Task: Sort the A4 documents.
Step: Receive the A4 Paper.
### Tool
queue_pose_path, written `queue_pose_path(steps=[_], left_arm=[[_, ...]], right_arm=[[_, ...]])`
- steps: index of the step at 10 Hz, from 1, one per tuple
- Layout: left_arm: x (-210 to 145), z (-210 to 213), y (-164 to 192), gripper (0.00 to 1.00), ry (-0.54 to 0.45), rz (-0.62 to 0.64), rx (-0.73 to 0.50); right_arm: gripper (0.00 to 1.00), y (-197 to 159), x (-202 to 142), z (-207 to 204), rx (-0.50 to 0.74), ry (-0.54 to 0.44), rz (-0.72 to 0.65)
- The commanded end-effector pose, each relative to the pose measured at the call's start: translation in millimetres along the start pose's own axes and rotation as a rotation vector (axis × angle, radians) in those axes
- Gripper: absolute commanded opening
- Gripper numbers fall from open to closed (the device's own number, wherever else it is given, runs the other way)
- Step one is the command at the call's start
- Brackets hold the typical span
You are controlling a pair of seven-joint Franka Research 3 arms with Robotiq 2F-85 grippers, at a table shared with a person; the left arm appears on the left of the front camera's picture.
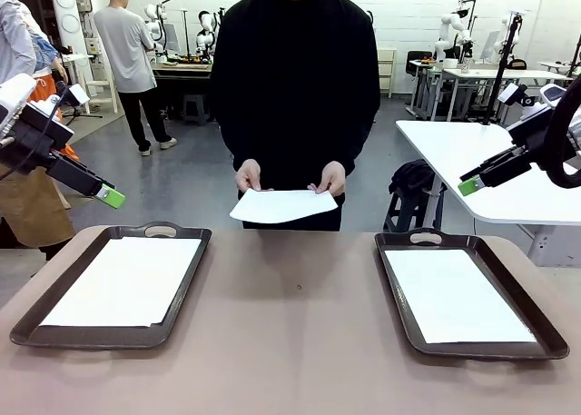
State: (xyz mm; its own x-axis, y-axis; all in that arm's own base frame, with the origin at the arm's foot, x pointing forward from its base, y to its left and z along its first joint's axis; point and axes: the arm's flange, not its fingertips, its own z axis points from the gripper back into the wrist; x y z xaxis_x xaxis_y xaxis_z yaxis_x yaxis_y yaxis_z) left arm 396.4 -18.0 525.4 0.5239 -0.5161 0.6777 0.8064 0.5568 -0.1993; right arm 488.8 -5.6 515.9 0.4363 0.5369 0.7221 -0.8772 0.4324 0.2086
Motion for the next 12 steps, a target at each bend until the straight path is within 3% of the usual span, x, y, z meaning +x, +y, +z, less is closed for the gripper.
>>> queue_pose_path(steps=[1, 12], left_arm=[[-1.5, -0.6, 1.2, 1.00, -0.020, -0.007, -0.014], [-1.5, -0.6, 1.2, 1.00, -0.020, -0.007, -0.014]], right_arm=[[1.00, 0.2, -0.2, -1.3, 0.007, -0.005, 0.000], [1.00, 0.2, -0.2, -1.3, 0.007, -0.005, 0.000]])
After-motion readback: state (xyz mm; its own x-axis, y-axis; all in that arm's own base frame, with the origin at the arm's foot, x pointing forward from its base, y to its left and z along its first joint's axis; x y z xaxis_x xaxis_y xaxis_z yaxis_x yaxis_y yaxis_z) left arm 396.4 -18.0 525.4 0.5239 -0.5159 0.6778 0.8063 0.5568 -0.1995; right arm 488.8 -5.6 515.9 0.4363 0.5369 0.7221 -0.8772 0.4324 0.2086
